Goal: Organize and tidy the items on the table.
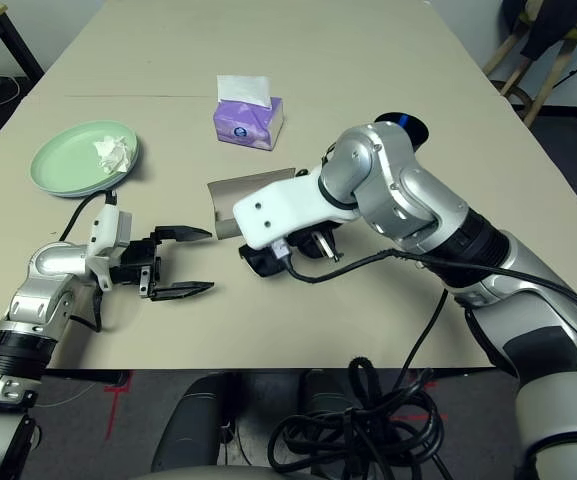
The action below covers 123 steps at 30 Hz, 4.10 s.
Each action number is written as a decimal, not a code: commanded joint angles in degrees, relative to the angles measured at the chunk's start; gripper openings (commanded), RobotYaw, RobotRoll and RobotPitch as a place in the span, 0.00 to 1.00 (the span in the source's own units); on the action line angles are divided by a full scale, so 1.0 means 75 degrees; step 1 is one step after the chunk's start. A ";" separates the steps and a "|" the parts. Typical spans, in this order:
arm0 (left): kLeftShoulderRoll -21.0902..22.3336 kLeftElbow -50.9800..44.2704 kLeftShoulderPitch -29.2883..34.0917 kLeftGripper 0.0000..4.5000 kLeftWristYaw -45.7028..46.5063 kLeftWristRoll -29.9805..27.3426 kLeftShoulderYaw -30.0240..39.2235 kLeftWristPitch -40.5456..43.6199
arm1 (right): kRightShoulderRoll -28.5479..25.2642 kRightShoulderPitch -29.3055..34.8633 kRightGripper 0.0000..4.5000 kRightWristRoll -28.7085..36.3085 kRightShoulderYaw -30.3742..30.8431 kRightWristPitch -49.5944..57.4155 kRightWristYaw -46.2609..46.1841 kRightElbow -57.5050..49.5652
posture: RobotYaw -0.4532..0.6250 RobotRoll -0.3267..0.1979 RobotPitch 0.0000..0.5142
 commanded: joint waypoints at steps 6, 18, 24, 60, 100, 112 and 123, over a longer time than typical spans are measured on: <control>0.0228 -0.0435 0.0060 1.00 0.0243 -0.0087 0.0225 0.0335 | 0.1147 -0.0796 0.07 -0.0428 0.0044 -0.0333 -0.1225 0.2283 | 0.54 0.62 0.28; 0.0290 -0.0606 0.0187 1.00 0.0359 -0.0090 0.0266 0.0330 | 0.2194 -0.1529 0.07 -0.0745 0.0103 -0.0987 -0.2065 0.4575 | 0.56 0.62 0.28; 0.0280 -0.0704 0.0239 1.00 0.0434 -0.0077 0.0259 0.0347 | 0.2398 -0.1618 0.07 -0.0838 0.0072 -0.1021 -0.2189 0.5167 | 0.57 0.62 0.28; 0.0288 -0.0868 0.0330 1.00 0.0604 -0.0095 0.0267 0.0318 | 0.2878 -0.1268 0.07 -0.1463 0.0307 -0.1457 -0.2399 0.6029 | 0.58 0.62 0.28; 0.0318 -0.0319 0.0031 1.00 0.0381 -0.0063 0.0214 0.0126 | 0.1955 0.0168 0.99 0.0226 -0.1874 0.1417 -0.2086 0.1992 | 0.51 0.62 0.25; 0.0185 0.1090 -0.0542 1.00 0.0138 0.0087 0.0320 -0.0688 | 0.2467 0.4201 0.99 0.3574 -0.4907 0.0408 -0.3779 0.0427 | 0.47 0.62 0.24; -0.0013 0.2197 -0.1040 1.00 0.0752 0.0179 0.0554 -0.0761 | 0.2060 0.6231 0.99 0.4764 -0.6063 -0.3133 -0.3934 0.1912 | 0.48 0.62 0.24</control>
